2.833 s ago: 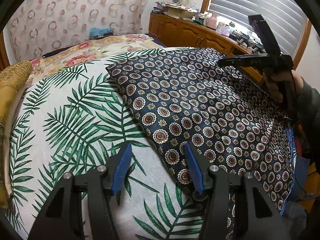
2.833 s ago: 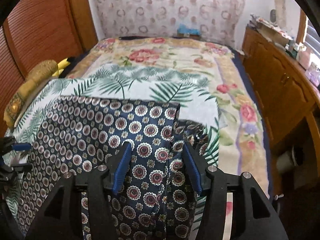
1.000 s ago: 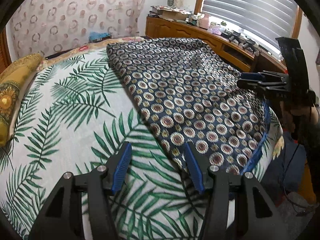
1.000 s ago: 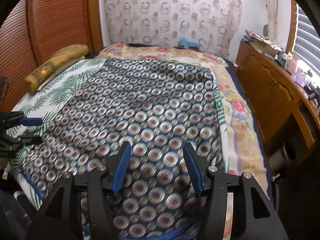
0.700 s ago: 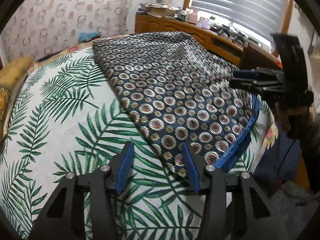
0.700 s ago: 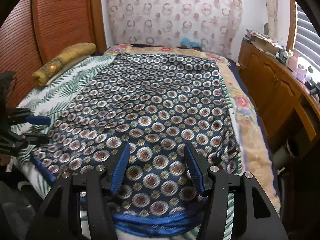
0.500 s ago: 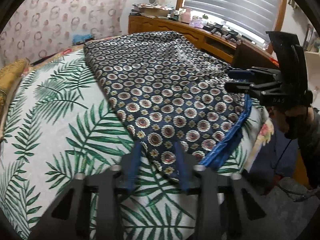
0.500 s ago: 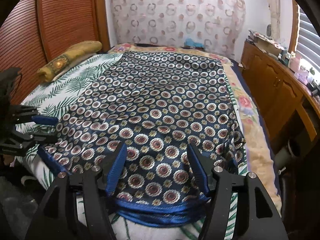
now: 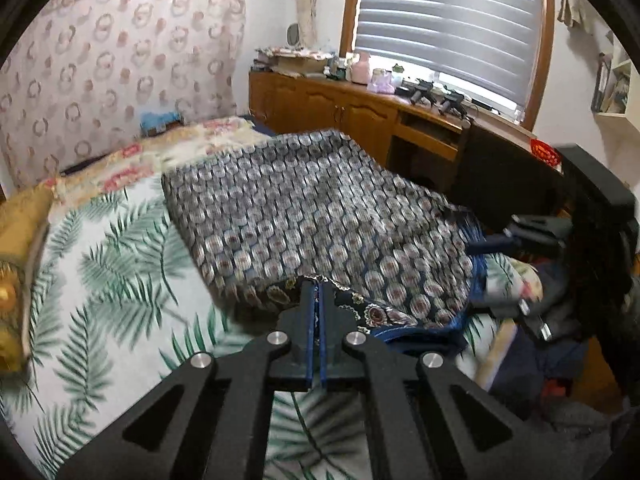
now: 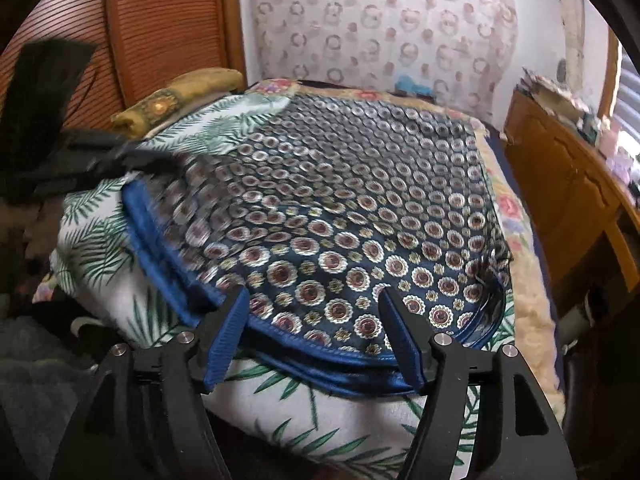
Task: Fold small clothes
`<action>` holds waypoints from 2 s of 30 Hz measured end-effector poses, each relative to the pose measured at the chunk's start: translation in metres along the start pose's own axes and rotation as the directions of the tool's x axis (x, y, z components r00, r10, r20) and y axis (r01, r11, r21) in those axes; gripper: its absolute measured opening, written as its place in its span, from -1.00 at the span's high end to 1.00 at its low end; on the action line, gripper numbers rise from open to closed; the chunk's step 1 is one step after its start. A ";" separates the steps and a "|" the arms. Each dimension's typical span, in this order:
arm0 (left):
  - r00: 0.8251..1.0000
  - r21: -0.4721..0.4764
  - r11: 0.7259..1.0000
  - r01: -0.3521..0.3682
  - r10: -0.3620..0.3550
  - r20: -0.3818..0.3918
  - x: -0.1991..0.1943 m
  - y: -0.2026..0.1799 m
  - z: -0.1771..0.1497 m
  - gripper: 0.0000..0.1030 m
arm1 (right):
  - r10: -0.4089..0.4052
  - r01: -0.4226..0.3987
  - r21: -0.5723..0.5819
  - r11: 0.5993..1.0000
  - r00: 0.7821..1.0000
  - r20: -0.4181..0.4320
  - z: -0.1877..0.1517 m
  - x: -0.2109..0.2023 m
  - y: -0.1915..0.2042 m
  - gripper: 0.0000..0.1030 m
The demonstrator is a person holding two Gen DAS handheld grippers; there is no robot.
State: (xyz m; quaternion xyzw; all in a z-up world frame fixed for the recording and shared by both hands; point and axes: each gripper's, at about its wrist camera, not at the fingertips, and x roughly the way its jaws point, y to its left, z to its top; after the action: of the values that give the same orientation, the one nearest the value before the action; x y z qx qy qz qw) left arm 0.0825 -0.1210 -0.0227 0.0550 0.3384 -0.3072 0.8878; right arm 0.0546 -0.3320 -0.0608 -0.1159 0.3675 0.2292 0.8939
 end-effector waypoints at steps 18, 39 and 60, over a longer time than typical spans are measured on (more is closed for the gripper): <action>0.998 -0.086 0.995 -0.049 0.051 0.022 0.007 0.029 0.008 1.00 | -0.114 0.110 -0.054 0.992 0.990 -0.082 -0.006 0.021 -0.035 -0.35; 0.995 -0.088 0.991 -0.096 0.098 0.016 0.008 0.033 0.007 1.00 | -0.110 0.112 -0.038 0.993 0.992 0.064 0.022 0.003 -0.052 0.93; 0.996 -0.125 0.988 -0.093 0.093 -0.004 0.040 0.095 0.052 0.78 | -0.092 0.105 -0.089 0.990 0.986 0.142 0.121 0.061 -0.094 0.98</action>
State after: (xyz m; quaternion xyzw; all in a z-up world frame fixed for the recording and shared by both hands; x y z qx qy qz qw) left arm 0.1911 -0.0810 -0.0188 0.0145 0.3531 -0.2436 0.9032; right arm 0.2121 -0.3484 -0.0153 -0.1609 0.2873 0.2095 0.9207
